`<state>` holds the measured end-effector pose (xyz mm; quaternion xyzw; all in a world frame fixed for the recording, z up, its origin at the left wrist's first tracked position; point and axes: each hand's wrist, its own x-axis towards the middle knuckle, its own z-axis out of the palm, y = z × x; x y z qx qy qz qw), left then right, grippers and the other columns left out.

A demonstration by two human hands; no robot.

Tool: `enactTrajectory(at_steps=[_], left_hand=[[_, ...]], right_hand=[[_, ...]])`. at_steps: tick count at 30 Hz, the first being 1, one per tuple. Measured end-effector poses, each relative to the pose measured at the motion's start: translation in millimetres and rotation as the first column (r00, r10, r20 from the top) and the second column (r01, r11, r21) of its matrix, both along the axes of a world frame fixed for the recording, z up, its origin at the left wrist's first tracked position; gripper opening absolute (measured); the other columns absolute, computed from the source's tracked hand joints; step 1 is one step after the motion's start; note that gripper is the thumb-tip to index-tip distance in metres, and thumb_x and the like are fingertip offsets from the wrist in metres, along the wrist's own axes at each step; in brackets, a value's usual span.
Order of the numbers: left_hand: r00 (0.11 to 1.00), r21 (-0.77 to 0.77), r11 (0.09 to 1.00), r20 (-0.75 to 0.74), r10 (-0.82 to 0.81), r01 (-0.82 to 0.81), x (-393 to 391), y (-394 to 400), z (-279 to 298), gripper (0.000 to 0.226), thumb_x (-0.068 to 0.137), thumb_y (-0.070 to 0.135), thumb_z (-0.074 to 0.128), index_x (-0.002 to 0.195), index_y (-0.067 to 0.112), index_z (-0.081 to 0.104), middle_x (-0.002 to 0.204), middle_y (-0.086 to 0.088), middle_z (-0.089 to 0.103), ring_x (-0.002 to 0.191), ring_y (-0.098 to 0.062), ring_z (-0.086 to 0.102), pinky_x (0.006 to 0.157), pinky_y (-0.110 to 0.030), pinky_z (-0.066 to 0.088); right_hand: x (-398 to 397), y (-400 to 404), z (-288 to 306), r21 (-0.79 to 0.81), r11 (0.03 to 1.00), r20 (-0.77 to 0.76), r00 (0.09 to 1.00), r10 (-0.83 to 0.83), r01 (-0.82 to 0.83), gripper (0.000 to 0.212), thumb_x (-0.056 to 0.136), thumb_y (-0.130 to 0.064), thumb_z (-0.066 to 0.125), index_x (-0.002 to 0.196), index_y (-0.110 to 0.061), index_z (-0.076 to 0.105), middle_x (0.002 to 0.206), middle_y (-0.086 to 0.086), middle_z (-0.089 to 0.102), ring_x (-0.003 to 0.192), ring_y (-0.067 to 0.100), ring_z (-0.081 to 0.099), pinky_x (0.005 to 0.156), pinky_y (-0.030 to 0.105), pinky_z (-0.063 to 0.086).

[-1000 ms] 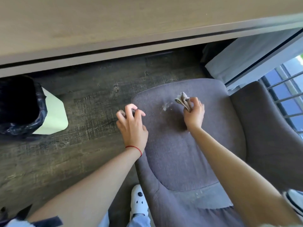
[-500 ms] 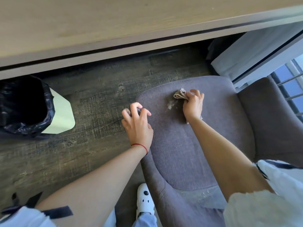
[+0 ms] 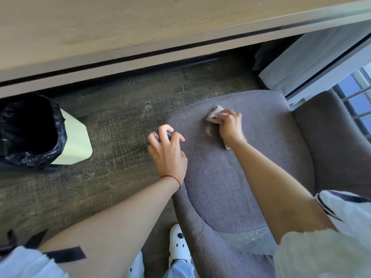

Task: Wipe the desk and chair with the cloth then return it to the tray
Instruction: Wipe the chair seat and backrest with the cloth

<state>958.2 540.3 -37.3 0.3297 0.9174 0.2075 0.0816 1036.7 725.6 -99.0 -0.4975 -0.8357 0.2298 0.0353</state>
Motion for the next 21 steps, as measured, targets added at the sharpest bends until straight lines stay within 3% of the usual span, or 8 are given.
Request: enactTrajectory(at_steps=[3,7,8,10,12,14,17,21], left_hand=[[1.000,-0.009,1.000,0.002,-0.001,0.001,0.2,-1.1,1.3,0.033,0.062,-0.004,0.061,0.082,0.022,0.056,0.118,-0.004,0.048,0.101,-0.031,0.039,0.077,-0.043,0.042],[1.000,-0.021,1.000,0.002,0.001,-0.001,0.7,-1.2,4.1,0.032,0.064,-0.004,0.060,0.083,0.021,0.056,0.120,-0.004,0.047,0.103,-0.031,0.039,0.079,-0.042,0.041],[1.000,-0.022,1.000,0.006,0.001,-0.001,0.8,-1.3,3.9,0.032,0.064,-0.004,0.060,0.083,0.021,0.056,0.120,-0.004,0.047,0.104,-0.031,0.039,0.079,-0.042,0.041],[1.000,-0.021,1.000,0.008,0.002,-0.001,0.8,-0.4,3.7,0.031,0.064,-0.004,0.060,0.083,0.020,0.056,0.120,-0.005,0.047,0.104,-0.031,0.038,0.079,-0.042,0.041],[1.000,-0.020,1.000,0.005,-0.001,0.001,1.0,-0.1,3.8,0.031,0.064,-0.004,0.059,0.083,0.021,0.056,0.119,-0.005,0.047,0.104,-0.031,0.039,0.079,-0.043,0.041],[1.000,-0.023,1.000,-0.006,-0.008,0.008,1.0,-0.1,3.6,0.031,0.063,-0.002,0.059,0.084,0.021,0.056,0.119,-0.005,0.047,0.104,-0.031,0.039,0.080,-0.043,0.041],[1.000,-0.026,1.000,-0.007,-0.010,0.010,-0.1,-1.1,1.7,0.031,0.063,-0.001,0.059,0.084,0.022,0.056,0.118,-0.004,0.047,0.104,-0.030,0.038,0.080,-0.042,0.041],[1.000,-0.037,0.999,-0.009,-0.013,0.013,0.2,-1.2,2.2,0.031,0.063,0.000,0.060,0.084,0.023,0.056,0.118,-0.003,0.047,0.104,-0.029,0.038,0.079,-0.041,0.040]], right_hand=[[-2.8,-40.6,-10.7,-0.021,0.975,0.047,0.974,0.223,-0.222,0.042,0.088,0.009,0.044,0.122,-0.009,0.062,0.134,0.014,0.048,0.113,0.035,0.040,0.095,0.040,0.043],[23.5,-37.5,-4.2,-0.047,0.842,0.153,0.829,0.537,-0.537,0.043,0.089,0.002,0.046,0.125,-0.015,0.060,0.134,0.010,0.050,0.113,0.032,0.042,0.090,0.042,0.047],[25.4,-27.8,1.0,-0.030,0.862,0.168,0.848,0.503,-0.505,0.039,0.092,-0.005,0.047,0.125,-0.018,0.060,0.131,0.011,0.048,0.112,0.031,0.044,0.091,0.042,0.047],[20.1,-10.6,6.4,-0.004,0.963,0.101,0.958,0.267,-0.268,0.036,0.096,-0.015,0.046,0.129,-0.024,0.058,0.130,0.011,0.043,0.114,0.029,0.048,0.097,0.041,0.046],[3.7,-9.3,5.2,0.063,0.978,0.085,0.977,0.195,-0.200,0.039,0.096,-0.009,0.045,0.131,-0.022,0.057,0.132,0.012,0.045,0.120,0.031,0.046,0.102,0.040,0.042],[-12.0,-20.0,0.9,-0.019,0.956,0.070,0.953,0.293,-0.293,0.040,0.095,-0.010,0.046,0.133,-0.020,0.054,0.131,0.014,0.044,0.121,0.033,0.043,0.104,0.038,0.035],[-5.7,-41.2,-5.6,-0.065,0.885,0.176,0.868,0.465,-0.461,0.049,0.096,-0.007,0.043,0.143,-0.021,0.041,0.131,0.015,0.040,0.121,0.033,0.043,0.102,0.035,0.035],[29.7,-29.5,9.0,-0.020,0.842,0.262,0.810,0.525,-0.539,0.044,0.094,-0.007,0.048,0.135,-0.020,0.052,0.095,0.000,0.035,0.120,0.028,0.043,0.095,0.035,0.035]])
